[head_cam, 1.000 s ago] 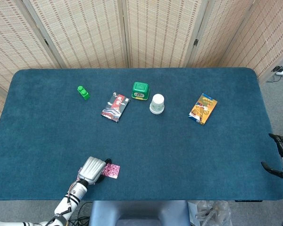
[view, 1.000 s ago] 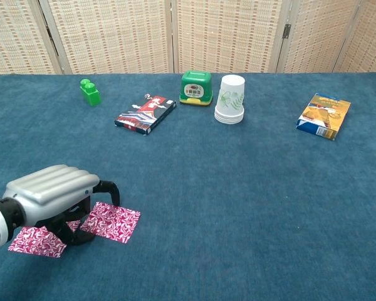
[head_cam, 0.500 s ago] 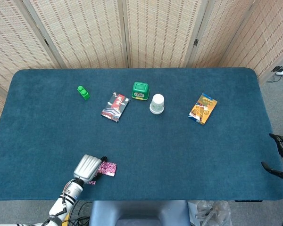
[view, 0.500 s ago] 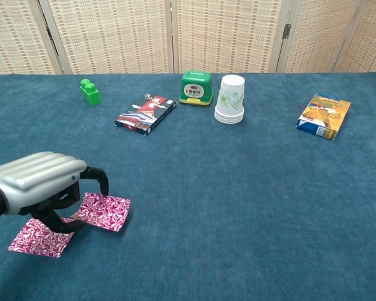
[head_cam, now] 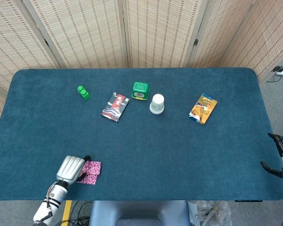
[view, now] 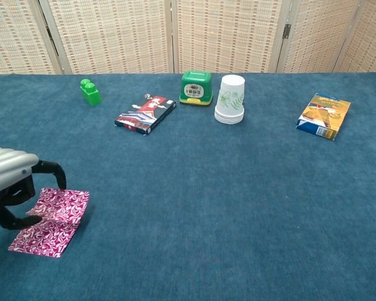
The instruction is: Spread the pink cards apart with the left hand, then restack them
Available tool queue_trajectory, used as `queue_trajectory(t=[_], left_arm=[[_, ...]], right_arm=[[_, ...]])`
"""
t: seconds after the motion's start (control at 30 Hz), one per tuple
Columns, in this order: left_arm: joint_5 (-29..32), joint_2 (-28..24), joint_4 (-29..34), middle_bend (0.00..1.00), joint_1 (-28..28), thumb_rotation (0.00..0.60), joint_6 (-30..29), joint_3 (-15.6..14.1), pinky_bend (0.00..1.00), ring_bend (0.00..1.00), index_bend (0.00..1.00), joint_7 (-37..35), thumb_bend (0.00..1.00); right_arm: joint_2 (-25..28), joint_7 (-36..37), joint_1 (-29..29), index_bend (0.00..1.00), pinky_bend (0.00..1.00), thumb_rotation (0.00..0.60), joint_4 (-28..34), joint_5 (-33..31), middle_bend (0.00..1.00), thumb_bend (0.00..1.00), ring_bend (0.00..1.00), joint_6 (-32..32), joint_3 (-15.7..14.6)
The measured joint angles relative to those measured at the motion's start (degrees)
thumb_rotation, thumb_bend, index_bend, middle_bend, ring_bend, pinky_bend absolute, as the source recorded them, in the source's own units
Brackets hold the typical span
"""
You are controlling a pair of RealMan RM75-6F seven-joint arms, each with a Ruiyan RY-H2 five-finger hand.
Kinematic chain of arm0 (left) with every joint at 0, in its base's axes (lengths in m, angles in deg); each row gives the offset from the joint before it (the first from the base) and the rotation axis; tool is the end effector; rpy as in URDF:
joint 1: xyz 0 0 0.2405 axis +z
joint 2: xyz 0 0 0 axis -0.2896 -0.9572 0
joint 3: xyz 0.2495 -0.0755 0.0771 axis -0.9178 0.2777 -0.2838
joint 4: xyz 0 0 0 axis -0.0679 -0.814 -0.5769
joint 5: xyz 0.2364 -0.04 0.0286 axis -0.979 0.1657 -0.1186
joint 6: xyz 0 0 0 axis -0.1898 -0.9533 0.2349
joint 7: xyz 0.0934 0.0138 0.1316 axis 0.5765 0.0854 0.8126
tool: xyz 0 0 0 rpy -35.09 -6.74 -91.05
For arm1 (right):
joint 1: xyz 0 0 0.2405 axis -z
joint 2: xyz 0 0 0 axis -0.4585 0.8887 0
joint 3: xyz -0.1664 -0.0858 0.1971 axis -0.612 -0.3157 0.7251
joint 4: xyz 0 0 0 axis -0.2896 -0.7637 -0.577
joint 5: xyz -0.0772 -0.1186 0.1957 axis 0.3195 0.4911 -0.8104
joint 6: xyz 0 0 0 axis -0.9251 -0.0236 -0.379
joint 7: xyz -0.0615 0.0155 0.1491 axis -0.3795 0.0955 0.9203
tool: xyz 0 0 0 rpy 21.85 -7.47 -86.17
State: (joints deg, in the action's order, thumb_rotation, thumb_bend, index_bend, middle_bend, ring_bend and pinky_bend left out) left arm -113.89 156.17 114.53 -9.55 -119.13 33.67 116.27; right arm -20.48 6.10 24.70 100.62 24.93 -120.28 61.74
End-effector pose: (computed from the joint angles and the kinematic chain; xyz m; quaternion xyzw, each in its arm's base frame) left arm -0.2231 0.2437 -0.0351 -0.7569 -0.3798 -0.2543 0.4671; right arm -0.3900 -0.1989 0.1744 0.5655 -0.3849 0.3851 0.6195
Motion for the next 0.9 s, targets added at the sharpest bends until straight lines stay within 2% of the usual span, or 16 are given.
queue_trajectory(t=[0.5, 0.9], left_arm=[[-3.35, -1.53, 0.89, 0.97, 4.39, 0.6, -2.74, -3.38, 1.0, 0.91, 0.36, -1.09, 0.33], [-3.56, -0.15, 0.47, 0.97, 5.33, 0.6, -1.44, -3.71, 1.0, 0.91, 0.33, 0.24, 0.33]], right_arm=[[0.19, -0.83, -0.18, 0.12, 0.18, 0.6, 0.76, 0.05, 0.23, 0.22, 0.21, 0.03, 0.04], [0.22, -0.89, -0.24, 0.12, 0.18, 0.6, 0.79, -0.04, 0.23, 0.22, 0.21, 0.14, 0.03]])
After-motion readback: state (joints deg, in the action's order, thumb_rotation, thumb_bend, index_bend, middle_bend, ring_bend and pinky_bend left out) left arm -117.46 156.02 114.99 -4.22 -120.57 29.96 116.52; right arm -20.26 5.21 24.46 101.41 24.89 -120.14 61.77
